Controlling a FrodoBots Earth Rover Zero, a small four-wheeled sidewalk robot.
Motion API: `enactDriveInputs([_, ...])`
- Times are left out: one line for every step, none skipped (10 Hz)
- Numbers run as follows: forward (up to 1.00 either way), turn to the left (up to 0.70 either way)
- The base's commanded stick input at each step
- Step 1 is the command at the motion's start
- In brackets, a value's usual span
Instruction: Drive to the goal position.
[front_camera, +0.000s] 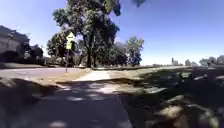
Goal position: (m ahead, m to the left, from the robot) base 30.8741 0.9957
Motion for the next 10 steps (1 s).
enactDriveInputs([0.85,0.34])
enactDriveInputs([0.85,0.34])
enactDriveInputs([0.85,0.34])
enactDriveInputs([0.85,0.34])
enactDriveInputs([0.85,0.34])
enactDriveInputs([0.85,0.32])
enactDriveInputs([0.85,0.29])
enactDriveInputs([0.85,-0.05])
enactDriveInputs([0.85,-0.25])
enactDriveInputs([0.85,-0.34])
